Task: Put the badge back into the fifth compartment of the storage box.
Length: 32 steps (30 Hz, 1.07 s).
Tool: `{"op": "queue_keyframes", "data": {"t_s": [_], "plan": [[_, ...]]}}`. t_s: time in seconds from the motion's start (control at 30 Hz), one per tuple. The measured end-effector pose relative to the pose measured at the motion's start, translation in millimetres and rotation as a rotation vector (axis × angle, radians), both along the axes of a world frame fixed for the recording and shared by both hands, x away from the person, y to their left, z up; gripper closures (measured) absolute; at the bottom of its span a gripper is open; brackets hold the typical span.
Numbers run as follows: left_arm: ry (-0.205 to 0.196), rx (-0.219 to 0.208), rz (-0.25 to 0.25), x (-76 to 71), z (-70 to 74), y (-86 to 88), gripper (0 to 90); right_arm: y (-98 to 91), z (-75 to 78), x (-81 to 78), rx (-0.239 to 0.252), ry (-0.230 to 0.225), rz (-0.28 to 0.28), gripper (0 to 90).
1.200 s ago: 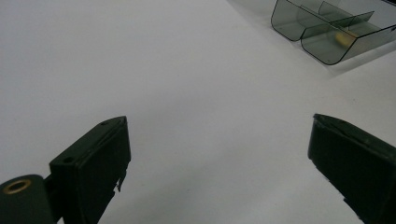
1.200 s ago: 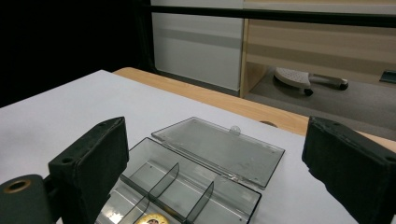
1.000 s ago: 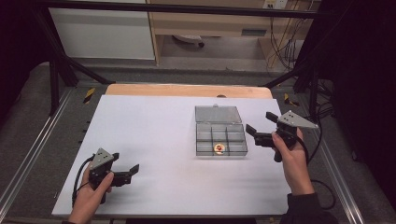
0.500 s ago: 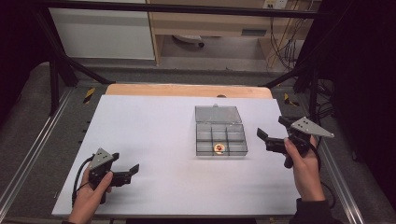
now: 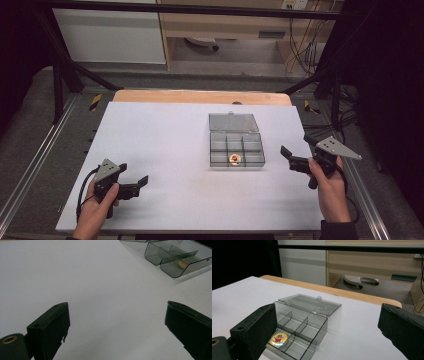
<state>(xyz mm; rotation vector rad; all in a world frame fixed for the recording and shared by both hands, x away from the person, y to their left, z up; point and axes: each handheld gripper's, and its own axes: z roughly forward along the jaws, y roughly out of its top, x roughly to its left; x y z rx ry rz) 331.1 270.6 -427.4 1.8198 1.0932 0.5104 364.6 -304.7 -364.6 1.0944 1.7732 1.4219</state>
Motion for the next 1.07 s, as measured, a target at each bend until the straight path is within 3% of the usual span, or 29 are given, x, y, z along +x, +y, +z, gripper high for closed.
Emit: {"op": "queue_keyframes", "data": {"t_s": [0.5, 0.63, 0.97, 1.07], "plan": [[-0.012, -0.018, 0.008, -0.9, 1.5, 2.0, 6.5, -0.5, -40.4, -0.9, -0.004, 0.079, 0.005, 4.1], [-0.015, -0.018, 0.008, -1.0, 1.7, 2.3, 6.5, 2.8, -52.9, -2.2, 0.009, 0.137, 0.038, 3.6], [-0.012, -0.015, 0.010, -1.0, 1.1, 1.7, 6.5, 33.4, -78.9, -1.5, -0.100, 0.285, 0.133, 3.7], [-0.010, -0.018, 0.011, -1.0, 0.9, 2.1, 6.5, 40.2, -84.1, 1.7, -0.161, 0.329, 0.125, 4.2]]}}
